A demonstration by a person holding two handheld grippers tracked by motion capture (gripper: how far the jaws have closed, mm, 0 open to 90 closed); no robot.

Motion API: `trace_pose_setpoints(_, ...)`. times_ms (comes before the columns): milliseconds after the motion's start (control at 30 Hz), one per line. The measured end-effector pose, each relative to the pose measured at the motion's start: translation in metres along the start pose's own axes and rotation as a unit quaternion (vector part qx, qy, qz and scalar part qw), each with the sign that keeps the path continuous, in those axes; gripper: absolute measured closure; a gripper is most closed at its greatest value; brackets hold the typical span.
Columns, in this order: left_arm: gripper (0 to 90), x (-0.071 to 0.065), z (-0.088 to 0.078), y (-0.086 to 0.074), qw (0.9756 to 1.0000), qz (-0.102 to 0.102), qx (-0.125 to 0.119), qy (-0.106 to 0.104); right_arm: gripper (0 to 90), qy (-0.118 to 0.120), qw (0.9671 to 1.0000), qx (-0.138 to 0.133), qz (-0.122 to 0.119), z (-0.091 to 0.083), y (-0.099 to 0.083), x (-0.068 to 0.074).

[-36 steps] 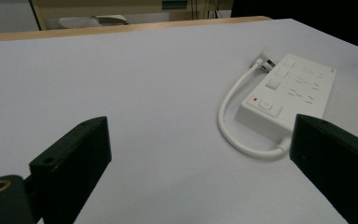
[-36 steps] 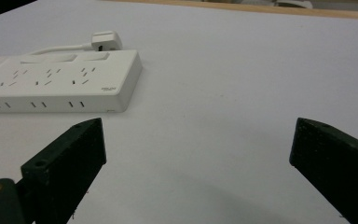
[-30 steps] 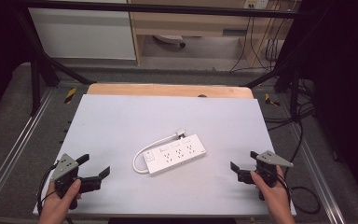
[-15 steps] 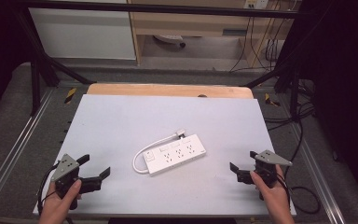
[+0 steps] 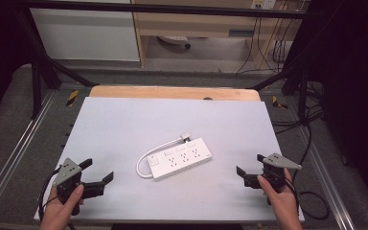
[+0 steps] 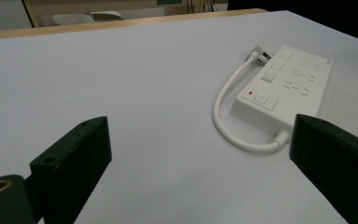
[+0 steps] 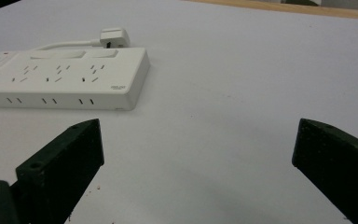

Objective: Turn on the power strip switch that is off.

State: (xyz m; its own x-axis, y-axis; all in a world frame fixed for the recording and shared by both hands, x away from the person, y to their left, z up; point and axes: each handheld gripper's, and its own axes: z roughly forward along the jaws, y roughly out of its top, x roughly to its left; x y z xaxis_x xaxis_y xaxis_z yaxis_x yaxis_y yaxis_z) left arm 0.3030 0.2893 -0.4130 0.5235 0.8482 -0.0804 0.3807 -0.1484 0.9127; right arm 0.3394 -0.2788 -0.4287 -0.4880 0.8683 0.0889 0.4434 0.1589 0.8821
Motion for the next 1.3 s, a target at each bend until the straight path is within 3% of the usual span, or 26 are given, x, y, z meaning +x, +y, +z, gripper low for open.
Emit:
trace_pose_setpoints(567,5.6,0.000,0.000,-0.001,1.0000,0.003,0.002,0.004,2.6,0.018,0.9995,-0.027,0.005,-0.006,0.012,0.009)
trace_pose_setpoints(933,5.5,0.001,-0.001,-0.001,1.0000,0.005,0.004,0.005,2.9,0.027,0.9992,-0.027,-0.006,-0.003,0.028,0.015)
trace_pose_setpoints(1300,5.6,0.000,-0.001,-0.002,1.0000,0.002,0.004,0.004,2.9,0.038,0.9990,-0.026,-0.001,0.005,0.044,0.017)
